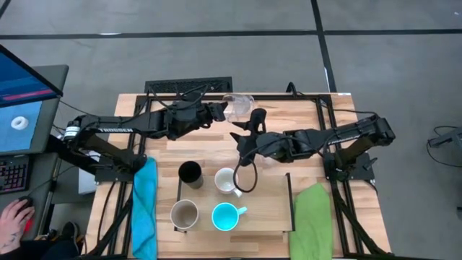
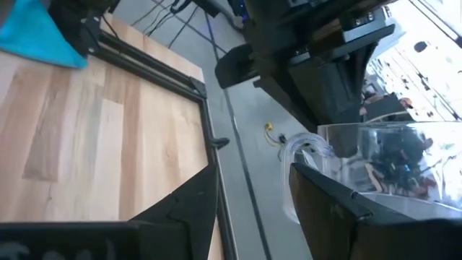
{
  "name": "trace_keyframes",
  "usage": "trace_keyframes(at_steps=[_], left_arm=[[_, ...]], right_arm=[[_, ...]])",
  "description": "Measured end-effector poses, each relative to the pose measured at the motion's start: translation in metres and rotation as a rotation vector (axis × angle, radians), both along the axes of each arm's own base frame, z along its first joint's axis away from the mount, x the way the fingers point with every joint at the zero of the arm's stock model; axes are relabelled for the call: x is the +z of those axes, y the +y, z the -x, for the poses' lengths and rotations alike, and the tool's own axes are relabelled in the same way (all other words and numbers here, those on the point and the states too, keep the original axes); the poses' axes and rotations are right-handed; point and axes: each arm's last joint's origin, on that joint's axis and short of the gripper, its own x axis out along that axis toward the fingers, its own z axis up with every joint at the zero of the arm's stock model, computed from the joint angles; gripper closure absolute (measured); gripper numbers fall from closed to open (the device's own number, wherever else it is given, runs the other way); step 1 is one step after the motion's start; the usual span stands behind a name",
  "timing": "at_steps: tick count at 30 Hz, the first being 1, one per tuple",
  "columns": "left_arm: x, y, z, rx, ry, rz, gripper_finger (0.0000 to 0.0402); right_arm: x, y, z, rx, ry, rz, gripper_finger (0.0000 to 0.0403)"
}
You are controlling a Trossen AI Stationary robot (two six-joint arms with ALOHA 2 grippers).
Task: Stack small to large cups/mugs on shelf
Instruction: Put the left transparent mug on the shelf
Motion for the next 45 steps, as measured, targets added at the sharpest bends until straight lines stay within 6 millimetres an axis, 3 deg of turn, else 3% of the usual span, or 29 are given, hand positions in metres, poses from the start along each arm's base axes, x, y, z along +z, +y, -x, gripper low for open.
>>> trace_keyframes(at_steps=[13,16,25,32,38,45], left_arm=[[0.002,-0.006,-0.001,-0.004,-0.022,-0.006,0.0401],[0.002,-0.006,-0.001,-0.006,-0.021,-0.005,0.0401],[0.002,-0.006,-0.001,-0.032,-0.017,-0.003,0.0401],[0.002,-0.007,-0.001,-0.051,-0.003,-0.023,0.0395],[0.013,-0.008,-0.004,-0.15,-0.073,-0.09,0.0316],[0.022,-0.014,-0.005,-0.317,-0.171,-0.088,0.0197]], right_arm=[[0.0,-0.012,-0.003,-0.04,-0.023,-0.025,0.0219],[0.0,-0.013,-0.003,-0.041,-0.024,-0.025,0.0245],[-0.001,-0.013,-0.003,-0.041,-0.014,-0.022,0.0383],[-0.001,-0.013,-0.003,-0.041,-0.015,-0.03,0.0386],[0.007,-0.015,0.003,-0.052,-0.073,-0.086,0.0391],[0.05,-0.021,0.045,-0.072,-0.235,-0.158,0.0393]])
